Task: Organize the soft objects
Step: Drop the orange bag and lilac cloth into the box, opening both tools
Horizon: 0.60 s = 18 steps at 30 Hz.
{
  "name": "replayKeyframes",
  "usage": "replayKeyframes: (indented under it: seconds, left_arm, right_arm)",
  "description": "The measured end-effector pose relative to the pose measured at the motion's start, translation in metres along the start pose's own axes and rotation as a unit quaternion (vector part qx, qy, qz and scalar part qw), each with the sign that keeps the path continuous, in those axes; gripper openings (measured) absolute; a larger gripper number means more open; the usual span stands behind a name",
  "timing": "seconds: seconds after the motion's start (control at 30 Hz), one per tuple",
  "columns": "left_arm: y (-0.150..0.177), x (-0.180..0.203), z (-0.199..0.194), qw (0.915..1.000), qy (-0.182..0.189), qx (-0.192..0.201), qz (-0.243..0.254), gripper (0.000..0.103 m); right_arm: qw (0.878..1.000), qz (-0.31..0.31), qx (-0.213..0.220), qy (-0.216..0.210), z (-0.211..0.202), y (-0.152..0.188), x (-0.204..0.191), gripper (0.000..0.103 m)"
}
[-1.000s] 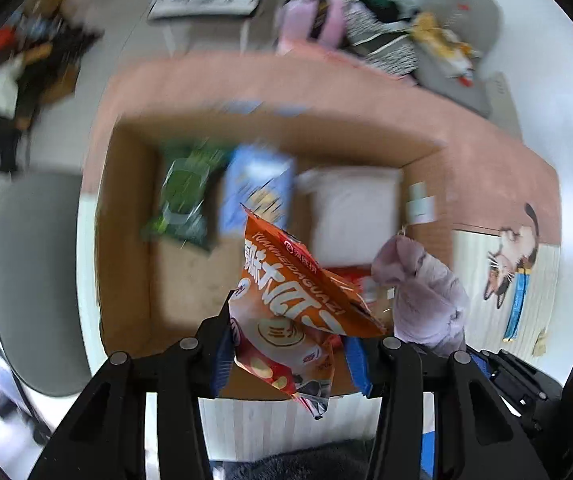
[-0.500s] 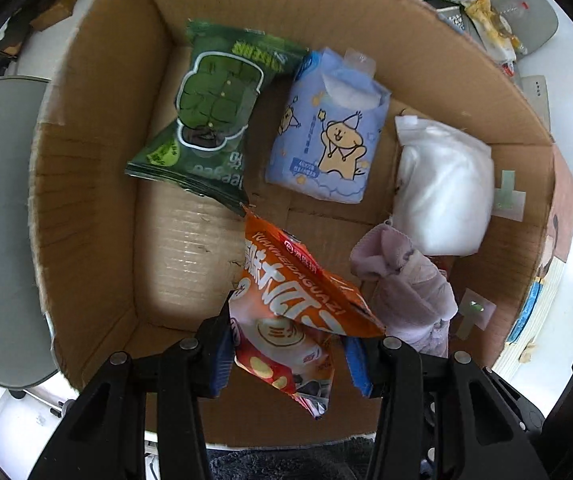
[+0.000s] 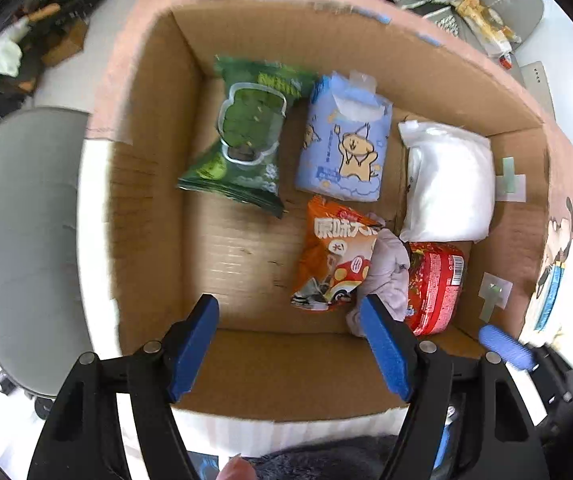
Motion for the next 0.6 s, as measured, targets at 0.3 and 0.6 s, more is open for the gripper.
replayKeyframes:
  seconds: [0.3, 0.6]
  left_arm:
    - [0.034, -0.018, -0.052, 0.996, -0.037, 0.082, 0.003, 0.072]
    - [0.064, -0.017, -0.08, 0.9907, -0.043, 0.129, -0.006, 0.072]
  right_arm:
    - [0.998, -0.021, 0.04, 0.043, -0.036, 0.021, 0.004, 0.082]
    - [0.995, -0.036, 0.082, 0.054, -0.094, 0.056, 0.011, 0.089]
Point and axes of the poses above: each gripper's, at about its wrist camera, not at the fingertips, and z roughly the way its jaws point, x to its right, y to its underside, the point moved 6 cm from there along z, roughly the way its jaws point, and after that the axes turned 7 degrees about -y, right-handed, at the moved point
